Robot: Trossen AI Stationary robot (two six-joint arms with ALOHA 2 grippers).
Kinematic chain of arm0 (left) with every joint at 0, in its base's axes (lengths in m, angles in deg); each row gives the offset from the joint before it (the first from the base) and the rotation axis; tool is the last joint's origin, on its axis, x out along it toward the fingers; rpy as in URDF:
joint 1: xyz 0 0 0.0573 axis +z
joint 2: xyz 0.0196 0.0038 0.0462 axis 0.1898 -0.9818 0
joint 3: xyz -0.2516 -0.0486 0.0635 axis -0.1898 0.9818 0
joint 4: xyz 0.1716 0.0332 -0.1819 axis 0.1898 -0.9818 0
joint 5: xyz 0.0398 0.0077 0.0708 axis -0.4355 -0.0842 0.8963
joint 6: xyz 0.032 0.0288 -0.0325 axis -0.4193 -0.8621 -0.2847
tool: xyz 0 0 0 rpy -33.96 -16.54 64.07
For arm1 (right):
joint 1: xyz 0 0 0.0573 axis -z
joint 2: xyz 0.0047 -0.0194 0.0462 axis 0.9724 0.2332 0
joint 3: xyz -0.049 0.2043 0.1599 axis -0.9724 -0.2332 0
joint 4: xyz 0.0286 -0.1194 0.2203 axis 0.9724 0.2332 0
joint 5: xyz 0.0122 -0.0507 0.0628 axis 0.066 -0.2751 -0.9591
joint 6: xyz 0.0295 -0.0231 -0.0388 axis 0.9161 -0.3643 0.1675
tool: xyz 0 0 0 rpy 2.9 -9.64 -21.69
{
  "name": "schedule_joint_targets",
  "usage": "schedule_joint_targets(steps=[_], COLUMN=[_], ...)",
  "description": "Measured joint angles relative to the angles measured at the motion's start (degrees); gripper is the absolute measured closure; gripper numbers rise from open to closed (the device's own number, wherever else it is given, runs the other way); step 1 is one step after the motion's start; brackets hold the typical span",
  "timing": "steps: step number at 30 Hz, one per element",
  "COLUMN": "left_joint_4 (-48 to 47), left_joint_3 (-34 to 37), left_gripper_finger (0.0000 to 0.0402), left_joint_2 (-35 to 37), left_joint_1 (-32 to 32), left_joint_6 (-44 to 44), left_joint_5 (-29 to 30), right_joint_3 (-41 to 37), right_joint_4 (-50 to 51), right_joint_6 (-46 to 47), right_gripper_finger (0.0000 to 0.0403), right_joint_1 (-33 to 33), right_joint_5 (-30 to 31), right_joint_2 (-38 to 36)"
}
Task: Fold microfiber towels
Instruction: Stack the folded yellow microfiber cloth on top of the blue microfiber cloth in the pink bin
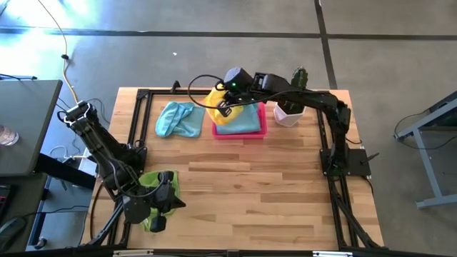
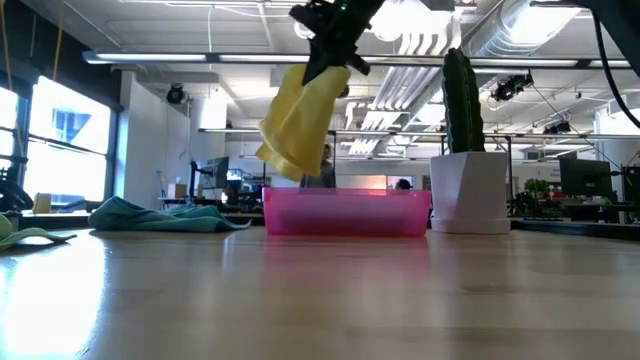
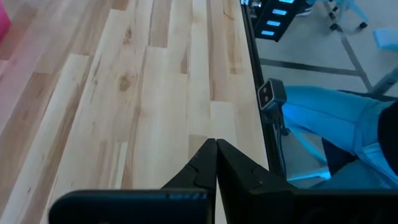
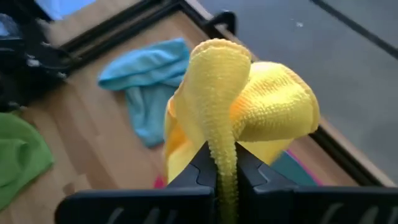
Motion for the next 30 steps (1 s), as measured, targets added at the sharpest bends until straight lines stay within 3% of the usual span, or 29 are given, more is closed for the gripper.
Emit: schedule_joint_targets(steps=[7,12,15,22,30], left_joint_4=[-0.11,-0.09,-0.14,-1.24,-4.03], left_joint_3=[-0.07,-0.07,-0.07,-0.07,-0.05], left_gripper_finger=[0.0401,0.0401,0.0401,0.0401,0.0401], left_joint_2=[1.27,1.71,1.79,1.85,1.85], left_joint_1=[0.02,0.02,0.04,0.02,0.02], left_joint_6=[-1.45,-2.56,-2.58,-2.58,-2.58], left_joint_5=[-0.86,-1.18,-2.52,-5.61,-5.16], right_joint_3=[-0.02,0.02,0.04,-0.13,-0.02], right_joint_4=[-3.15,-12.76,-13.0,5.43,14.14], right_joint_6=[4.69,6.65,8.49,10.92,14.79], right_gripper_finger=[0.0403,0.0403,0.0403,0.0403,0.0403], right_joint_1=[0.77,1.43,2.08,3.78,3.85], right_joint_5=[-2.64,-7.83,-8.57,0.33,9.16], right_joint_2=[4.58,4.54,4.75,8.02,11.86])
